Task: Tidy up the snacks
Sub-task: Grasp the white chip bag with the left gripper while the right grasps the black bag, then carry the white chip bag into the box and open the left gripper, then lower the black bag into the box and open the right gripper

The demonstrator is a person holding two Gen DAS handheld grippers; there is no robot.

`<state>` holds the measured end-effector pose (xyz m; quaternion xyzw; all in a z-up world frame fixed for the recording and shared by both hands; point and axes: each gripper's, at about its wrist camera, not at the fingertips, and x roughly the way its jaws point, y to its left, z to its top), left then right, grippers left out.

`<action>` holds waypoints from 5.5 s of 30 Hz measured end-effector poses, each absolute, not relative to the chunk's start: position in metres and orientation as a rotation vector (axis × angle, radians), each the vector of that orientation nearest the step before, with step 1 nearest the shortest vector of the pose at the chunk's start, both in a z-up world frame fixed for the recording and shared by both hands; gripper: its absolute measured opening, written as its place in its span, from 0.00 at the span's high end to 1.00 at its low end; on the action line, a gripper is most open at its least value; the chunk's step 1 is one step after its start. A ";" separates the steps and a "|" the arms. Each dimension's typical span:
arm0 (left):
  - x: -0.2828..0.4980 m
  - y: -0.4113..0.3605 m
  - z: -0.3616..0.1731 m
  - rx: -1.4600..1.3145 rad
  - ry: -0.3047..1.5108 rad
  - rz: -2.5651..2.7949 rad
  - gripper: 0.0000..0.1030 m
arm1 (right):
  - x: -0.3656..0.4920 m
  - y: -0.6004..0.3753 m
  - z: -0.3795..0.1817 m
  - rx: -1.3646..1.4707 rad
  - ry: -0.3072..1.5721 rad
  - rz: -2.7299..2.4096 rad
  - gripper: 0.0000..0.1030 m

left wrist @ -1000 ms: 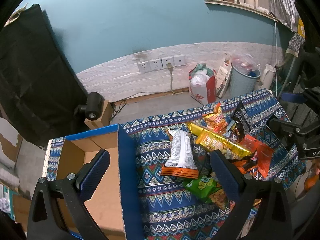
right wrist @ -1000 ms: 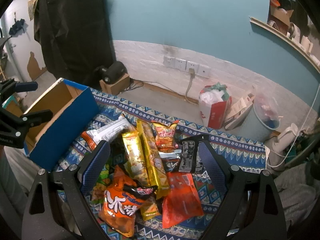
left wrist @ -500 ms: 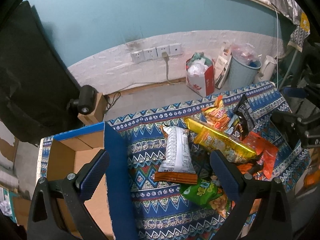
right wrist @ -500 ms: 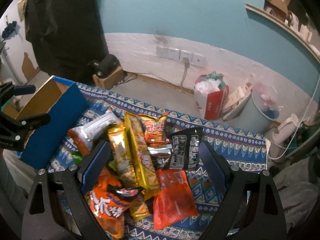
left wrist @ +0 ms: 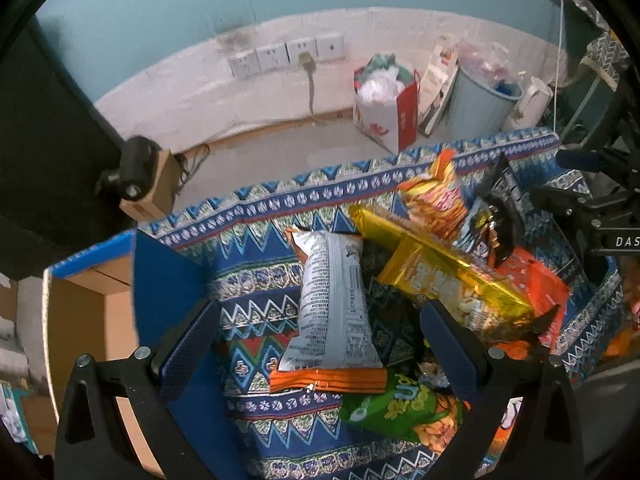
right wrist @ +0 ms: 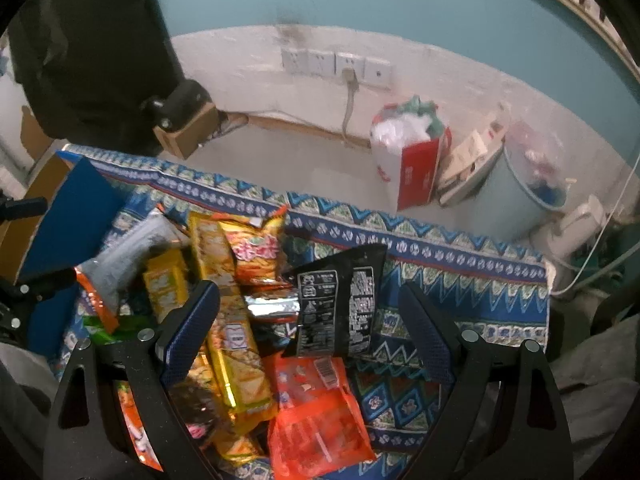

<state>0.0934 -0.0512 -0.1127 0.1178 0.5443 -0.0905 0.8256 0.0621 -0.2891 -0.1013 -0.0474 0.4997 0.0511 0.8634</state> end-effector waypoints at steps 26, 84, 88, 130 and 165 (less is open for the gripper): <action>0.125 -0.045 -0.198 0.222 1.384 -0.236 0.51 | 0.101 -0.316 -0.198 -0.086 1.241 0.101 0.20; 0.007 0.063 -0.034 0.132 0.921 -0.090 0.64 | 0.038 -0.151 -0.046 -0.156 0.935 0.350 0.42; 0.002 0.077 -0.036 0.114 0.922 -0.065 0.64 | 0.041 -0.133 -0.045 -0.168 0.932 0.379 0.42; -0.020 0.210 -0.095 -0.036 1.051 0.203 0.39 | 0.068 0.060 -0.086 -0.287 1.030 0.623 0.42; -0.030 0.191 -0.076 -0.016 1.028 0.168 0.31 | 0.058 0.036 -0.077 -0.266 1.055 0.609 0.25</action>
